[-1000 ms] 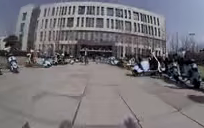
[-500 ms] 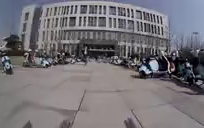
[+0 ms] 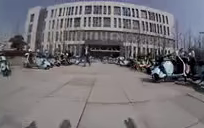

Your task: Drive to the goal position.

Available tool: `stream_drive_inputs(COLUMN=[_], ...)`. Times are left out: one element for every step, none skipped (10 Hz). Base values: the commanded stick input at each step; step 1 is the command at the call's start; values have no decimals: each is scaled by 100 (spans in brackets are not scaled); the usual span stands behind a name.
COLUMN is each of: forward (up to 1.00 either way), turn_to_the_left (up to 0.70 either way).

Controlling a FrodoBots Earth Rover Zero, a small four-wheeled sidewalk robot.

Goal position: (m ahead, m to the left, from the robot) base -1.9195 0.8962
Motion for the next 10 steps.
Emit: stream_drive_inputs(forward=[100, 100, 100, 100, 100, 100, 100, 100, 100, 100], turn_to_the_left=[0, 0, 0, 0, 0, 0, 0, 17, 38, 1])
